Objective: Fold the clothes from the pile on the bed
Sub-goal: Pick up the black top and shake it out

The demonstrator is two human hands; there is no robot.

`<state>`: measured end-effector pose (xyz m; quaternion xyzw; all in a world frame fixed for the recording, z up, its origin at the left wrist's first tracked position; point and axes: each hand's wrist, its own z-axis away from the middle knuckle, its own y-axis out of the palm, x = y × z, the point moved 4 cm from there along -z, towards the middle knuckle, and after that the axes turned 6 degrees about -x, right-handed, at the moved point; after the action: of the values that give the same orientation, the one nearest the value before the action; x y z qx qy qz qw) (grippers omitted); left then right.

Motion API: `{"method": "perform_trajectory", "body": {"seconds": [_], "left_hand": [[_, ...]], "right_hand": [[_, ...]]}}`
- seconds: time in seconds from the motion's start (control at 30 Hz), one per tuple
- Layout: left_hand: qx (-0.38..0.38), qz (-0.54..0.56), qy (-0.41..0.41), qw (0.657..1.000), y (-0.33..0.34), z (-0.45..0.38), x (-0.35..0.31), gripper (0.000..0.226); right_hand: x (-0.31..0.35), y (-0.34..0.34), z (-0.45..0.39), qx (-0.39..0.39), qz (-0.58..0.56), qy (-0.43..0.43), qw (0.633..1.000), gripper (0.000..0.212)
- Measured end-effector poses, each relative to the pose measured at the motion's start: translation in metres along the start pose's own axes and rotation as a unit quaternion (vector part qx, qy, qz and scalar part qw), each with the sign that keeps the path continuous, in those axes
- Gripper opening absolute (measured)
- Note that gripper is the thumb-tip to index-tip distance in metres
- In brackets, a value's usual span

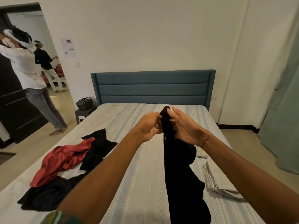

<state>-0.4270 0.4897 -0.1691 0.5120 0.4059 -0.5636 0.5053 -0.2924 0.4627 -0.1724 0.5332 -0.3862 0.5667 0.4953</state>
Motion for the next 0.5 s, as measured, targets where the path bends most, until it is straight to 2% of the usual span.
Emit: {"method": "perform_trajectory", "body": {"seconds": [0.1, 0.2, 0.27, 0.33, 0.4, 0.5], "left_hand": [[-0.006, 0.11, -0.028, 0.994, -0.005, -0.003, 0.0, 0.04], [-0.007, 0.158, -0.044, 0.986, -0.008, -0.002, -0.003, 0.045], [-0.014, 0.168, -0.039, 0.985, -0.009, -0.001, -0.007, 0.039], [-0.01, 0.172, -0.03, 0.985, -0.01, 0.001, -0.009, 0.031], [-0.006, 0.156, -0.016, 0.988, -0.011, 0.004, -0.012, 0.036], [0.015, 0.118, 0.017, 0.993, -0.012, 0.008, -0.021, 0.042]], "right_hand": [[-0.005, -0.013, -0.002, -0.052, 0.08, -0.015, 0.995, 0.044], [-0.019, -0.033, -0.008, -0.086, 0.184, -0.045, 0.978, 0.05], [-0.036, -0.051, -0.01, -0.111, 0.192, -0.049, 0.974, 0.047], [-0.06, -0.07, -0.011, -0.144, 0.181, -0.018, 0.973, 0.045], [-0.088, -0.083, -0.008, -0.166, 0.184, 0.03, 0.968, 0.05], [-0.127, -0.079, -0.002, -0.116, 0.191, 0.127, 0.966, 0.07]]}}
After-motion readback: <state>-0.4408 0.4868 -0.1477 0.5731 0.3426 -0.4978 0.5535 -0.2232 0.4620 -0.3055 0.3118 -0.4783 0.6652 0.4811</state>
